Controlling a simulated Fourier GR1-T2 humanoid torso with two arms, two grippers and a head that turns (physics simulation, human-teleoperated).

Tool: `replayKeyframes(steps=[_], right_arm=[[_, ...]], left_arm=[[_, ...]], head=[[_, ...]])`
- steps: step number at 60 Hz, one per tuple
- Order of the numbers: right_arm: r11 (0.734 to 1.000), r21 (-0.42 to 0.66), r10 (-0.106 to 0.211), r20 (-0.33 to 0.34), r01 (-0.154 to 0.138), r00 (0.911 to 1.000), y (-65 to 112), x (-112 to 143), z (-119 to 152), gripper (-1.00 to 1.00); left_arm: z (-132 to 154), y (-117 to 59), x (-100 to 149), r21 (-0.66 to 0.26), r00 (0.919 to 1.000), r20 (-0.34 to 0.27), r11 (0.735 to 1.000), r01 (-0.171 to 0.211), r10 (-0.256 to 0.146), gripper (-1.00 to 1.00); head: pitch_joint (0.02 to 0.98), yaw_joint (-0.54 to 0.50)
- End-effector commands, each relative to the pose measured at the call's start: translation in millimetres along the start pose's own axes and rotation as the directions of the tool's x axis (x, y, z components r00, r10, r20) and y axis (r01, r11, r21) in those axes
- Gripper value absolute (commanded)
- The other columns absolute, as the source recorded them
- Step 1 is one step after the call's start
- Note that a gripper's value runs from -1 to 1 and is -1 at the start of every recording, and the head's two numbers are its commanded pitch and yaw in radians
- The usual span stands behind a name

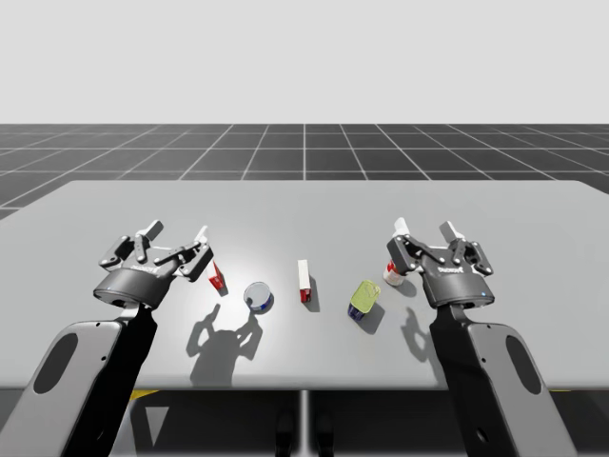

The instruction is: Lift the meat can off the table.

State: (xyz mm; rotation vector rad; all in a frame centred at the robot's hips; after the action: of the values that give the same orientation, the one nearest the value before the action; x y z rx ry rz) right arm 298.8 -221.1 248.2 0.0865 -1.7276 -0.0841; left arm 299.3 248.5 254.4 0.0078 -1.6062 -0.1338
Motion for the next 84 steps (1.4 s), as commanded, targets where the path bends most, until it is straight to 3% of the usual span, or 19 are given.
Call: replayKeyframes(steps=[1, 18, 19, 26, 38, 46, 49, 50, 53, 57, 60, 63, 67, 72, 78, 80, 84], right_arm=[[1.000, -0.005, 0.002, -0.001, -0.002, 1.0000, -0.9, 0, -1, -1.00], [1.000, 0.002, 0.010, 0.005, -0.010, 0.9999, -1.5, -1, -2, -1.00], [1.000, -0.001, 0.014, -0.017, -0.015, 0.9998, -0.4, -1, -2, -1.00], [0.999, -0.003, 0.032, -0.001, -0.032, 0.9995, -0.5, -1, -2, -1.00], [1.000, 0.009, 0.029, 0.005, -0.029, 0.9996, 0.7, 0, -1, -1.00], [0.998, 0.066, -0.012, -0.054, 0.016, 0.9985, 6.5, 6, 8, -1.00], [0.995, 0.090, 0.034, -0.026, -0.031, 0.9991, 9.2, 11, 16, -1.00], [0.993, 0.111, 0.037, -0.024, -0.034, 0.9990, 10.0, 14, 20, -1.00], [0.986, 0.164, 0.016, -0.057, -0.006, 0.9983, 11.5, 19, 31, -1.00], [0.973, 0.229, 0.039, -0.063, -0.023, 0.9972, 11.0, 20, 46, -1.00], [0.969, 0.242, 0.065, -0.037, -0.054, 0.9972, 10.2, 19, 53, -1.00], [0.958, 0.266, 0.119, -0.030, -0.107, 0.9924, 8.6, 16, 66, -1.00], [0.950, 0.302, 0.097, -0.043, -0.080, 0.9944, 7.6, 12, 80, -1.00], [0.934, 0.350, 0.099, -0.050, -0.076, 0.9938, 3.6, 8, 94, -1.00], [0.898, 0.438, 0.084, -0.070, -0.045, 0.9940, -0.3, 3, 111, -1.00], [0.874, 0.484, 0.079, -0.080, -0.031, 0.9937, -1.4, 0, 118, -1.00], [0.858, 0.512, 0.083, -0.093, -0.023, 0.9922, -2.6, -5, 124, -1.00]], left_arm=[[0, -0.2, 0, -0.003, 1.0000, -0.002, 1.000, 0.003, -0.003, -1.00], [-1, -0.8, 0, -0.010, 1.0000, -0.004, 1.000, 0.008, -0.008, -1.00], [-1, -1.0, 0, -0.012, 1.0000, -0.004, 1.000, 0.008, -0.008, -1.00], [-2, -2.1, 0, -0.017, 0.9999, -0.004, 1.000, 0.010, -0.010, -1.00], [-2, -3.9, 0, -0.022, 0.9999, -0.004, 1.000, 0.011, -0.011, -1.00], [-3, -4.1, 0, -0.017, 0.9999, -0.007, 1.000, 0.009, -0.009, -1.00], [-3, -4.2, 0, -0.015, 0.9999, -0.008, 1.000, 0.009, -0.009, -1.00], [-2, -4.3, 0, -0.015, 0.9999, -0.008, 1.000, 0.009, -0.009, -1.00], [-2, -4.5, -1, -0.016, 0.9999, -0.010, 1.000, 0.011, -0.011, -1.00], [-1, -4.5, 0, -0.017, 1.0000, -0.006, 1.000, 0.007, -0.007, -1.00], [-1, -4.8, -1, -0.019, 1.0000, -0.007, 1.000, 0.006, -0.006, -1.00], [-2, -4.6, 0, -0.022, 1.0000, -0.008, 1.000, 0.002, -0.002, -1.00], [-2, -4.5, 0, -0.025, 1.0000, -0.008, 1.000, 0.000, 0.000, -1.00], [-2, -4.7, 0, -0.025, 1.0000, -0.009, 1.000, 0.001, -0.001, -1.00], [-2, -4.7, -1, -0.026, 1.0000, -0.009, 1.000, 0.003, -0.003, -1.00], [-2, -4.6, 0, -0.027, 1.0000, -0.008, 1.000, 0.003, -0.003, -1.00], [-2, -4.5, 0, -0.027, 1.0000, -0.008, 1.000, 0.001, -0.001, -1.00]], head=[[0.572, -0.01], [0.780, -0.09], [0.799, -0.11], [0.855, -0.18], [0.903, -0.26], [0.889, -0.26], [0.886, -0.25], [0.886, -0.25], [0.886, -0.25], [0.886, -0.25], [0.885, -0.25], [0.884, -0.25], [0.883, -0.25], [0.885, -0.25], [0.886, -0.26], [0.886, -0.26], [0.885, -0.26]])
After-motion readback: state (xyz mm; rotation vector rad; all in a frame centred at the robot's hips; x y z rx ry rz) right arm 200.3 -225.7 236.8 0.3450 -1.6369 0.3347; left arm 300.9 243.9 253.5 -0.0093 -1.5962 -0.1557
